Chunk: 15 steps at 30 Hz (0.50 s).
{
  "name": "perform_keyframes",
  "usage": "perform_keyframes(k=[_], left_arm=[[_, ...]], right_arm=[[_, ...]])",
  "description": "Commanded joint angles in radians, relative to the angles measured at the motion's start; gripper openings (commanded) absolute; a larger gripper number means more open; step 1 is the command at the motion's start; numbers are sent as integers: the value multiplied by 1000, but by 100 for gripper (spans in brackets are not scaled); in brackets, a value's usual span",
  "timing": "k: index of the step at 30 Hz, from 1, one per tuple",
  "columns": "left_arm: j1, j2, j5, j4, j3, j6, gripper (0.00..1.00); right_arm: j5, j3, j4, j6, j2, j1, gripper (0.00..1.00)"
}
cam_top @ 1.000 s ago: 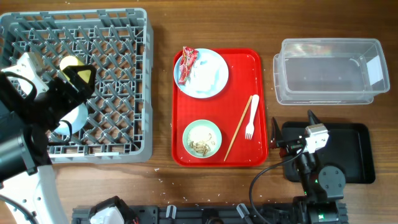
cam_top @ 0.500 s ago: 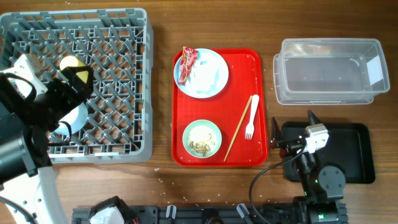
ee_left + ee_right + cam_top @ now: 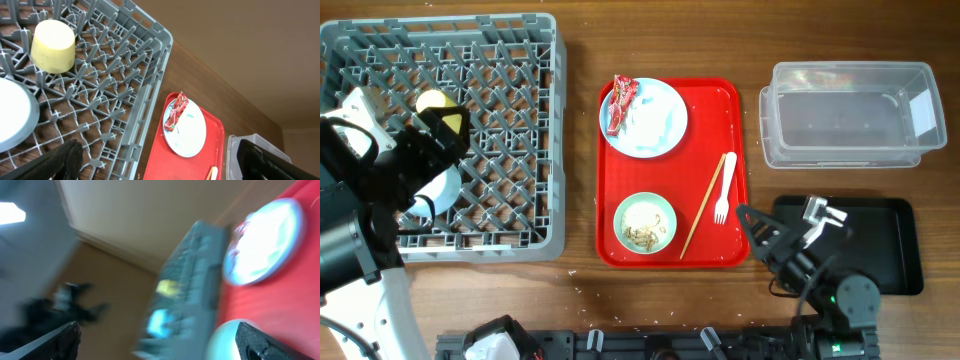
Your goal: Sort waste into correct bins and load items into the dishwasher rack
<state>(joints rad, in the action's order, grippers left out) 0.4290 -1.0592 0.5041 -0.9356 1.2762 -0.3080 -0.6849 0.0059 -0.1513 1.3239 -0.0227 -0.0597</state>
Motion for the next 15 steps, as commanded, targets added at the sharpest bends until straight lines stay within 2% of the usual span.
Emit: perform_keyframes(k=[1,3,6,10,15], left_arm=[[-5,3,-8,2,1,9,100],[-5,3,-8,2,1,9,100],[-5,3,-8,2,1,9,100],[-5,3,-8,2,1,9,100],[-5,3,-8,2,1,10,100]], right_arm=[[-35,-1,-234,346,4,1,100],[28,3,-439,335,4,1,100],[91,58,-465,294,-5,1,100],[57,206,-284,33,-107,1,100],[-38,480,60,-381,-384,1,100]])
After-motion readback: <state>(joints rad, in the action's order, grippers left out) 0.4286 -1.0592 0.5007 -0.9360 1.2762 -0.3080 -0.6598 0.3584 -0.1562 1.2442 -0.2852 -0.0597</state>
